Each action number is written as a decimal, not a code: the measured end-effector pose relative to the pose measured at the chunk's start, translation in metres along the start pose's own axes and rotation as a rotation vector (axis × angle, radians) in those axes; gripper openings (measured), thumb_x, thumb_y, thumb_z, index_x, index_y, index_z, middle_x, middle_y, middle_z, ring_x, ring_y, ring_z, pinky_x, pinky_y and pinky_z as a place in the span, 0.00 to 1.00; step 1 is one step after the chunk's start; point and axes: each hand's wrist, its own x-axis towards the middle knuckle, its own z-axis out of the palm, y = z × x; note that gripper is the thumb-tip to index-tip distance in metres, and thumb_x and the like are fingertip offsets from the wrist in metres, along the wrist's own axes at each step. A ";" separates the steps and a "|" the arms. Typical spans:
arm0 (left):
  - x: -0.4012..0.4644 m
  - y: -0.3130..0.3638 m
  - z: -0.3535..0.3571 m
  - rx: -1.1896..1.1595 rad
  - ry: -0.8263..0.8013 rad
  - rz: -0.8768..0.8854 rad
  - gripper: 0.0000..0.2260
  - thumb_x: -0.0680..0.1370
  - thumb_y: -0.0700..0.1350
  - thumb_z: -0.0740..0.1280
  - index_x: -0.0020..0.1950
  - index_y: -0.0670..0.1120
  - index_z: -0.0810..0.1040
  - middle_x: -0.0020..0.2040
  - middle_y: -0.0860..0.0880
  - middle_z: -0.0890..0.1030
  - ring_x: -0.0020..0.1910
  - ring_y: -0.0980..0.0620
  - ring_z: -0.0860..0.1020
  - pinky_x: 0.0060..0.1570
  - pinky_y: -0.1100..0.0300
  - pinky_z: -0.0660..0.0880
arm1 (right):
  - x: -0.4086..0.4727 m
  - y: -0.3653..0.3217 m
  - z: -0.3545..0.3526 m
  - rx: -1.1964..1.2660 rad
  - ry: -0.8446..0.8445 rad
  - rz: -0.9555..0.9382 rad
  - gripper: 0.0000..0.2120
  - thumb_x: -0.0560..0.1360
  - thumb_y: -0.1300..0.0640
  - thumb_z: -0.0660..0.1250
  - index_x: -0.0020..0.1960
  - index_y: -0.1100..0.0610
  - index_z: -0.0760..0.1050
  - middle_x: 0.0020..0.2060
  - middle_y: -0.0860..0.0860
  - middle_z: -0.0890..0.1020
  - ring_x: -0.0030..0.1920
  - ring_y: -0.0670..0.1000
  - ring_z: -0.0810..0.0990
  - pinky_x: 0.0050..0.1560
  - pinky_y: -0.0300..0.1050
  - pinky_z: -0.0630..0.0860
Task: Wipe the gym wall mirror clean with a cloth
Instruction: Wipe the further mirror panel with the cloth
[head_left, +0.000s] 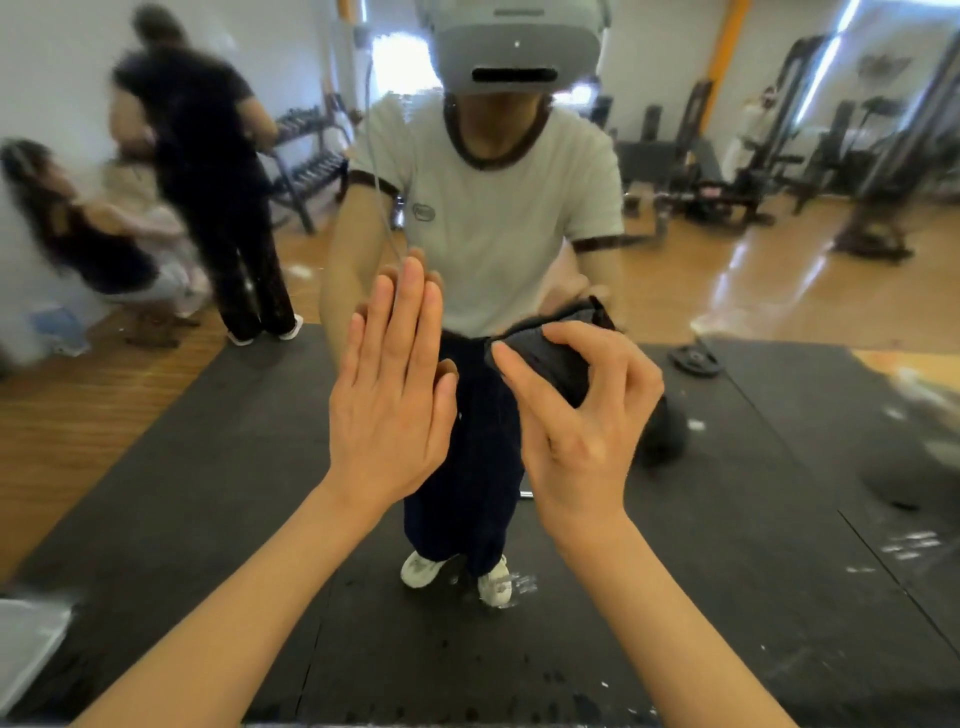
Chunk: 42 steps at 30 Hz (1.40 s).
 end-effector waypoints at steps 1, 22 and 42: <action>0.000 0.000 -0.001 0.000 -0.006 0.002 0.33 0.83 0.45 0.54 0.82 0.45 0.36 0.81 0.52 0.33 0.81 0.52 0.37 0.79 0.54 0.39 | 0.003 0.001 0.000 0.006 -0.035 -0.042 0.10 0.80 0.59 0.71 0.60 0.53 0.84 0.60 0.51 0.73 0.65 0.50 0.68 0.59 0.54 0.73; 0.000 0.000 0.001 0.020 0.004 -0.010 0.30 0.85 0.48 0.50 0.82 0.48 0.36 0.81 0.55 0.34 0.81 0.53 0.38 0.79 0.54 0.39 | -0.002 -0.010 0.024 -0.202 -0.184 -0.064 0.28 0.86 0.48 0.50 0.80 0.58 0.47 0.81 0.50 0.39 0.80 0.50 0.36 0.78 0.55 0.33; 0.002 0.002 -0.011 -0.075 -0.057 -0.033 0.29 0.82 0.41 0.53 0.81 0.39 0.46 0.81 0.48 0.45 0.81 0.53 0.37 0.79 0.54 0.38 | -0.044 0.051 -0.007 -0.312 -0.128 -0.042 0.28 0.81 0.57 0.57 0.79 0.58 0.56 0.78 0.58 0.58 0.80 0.53 0.52 0.75 0.61 0.49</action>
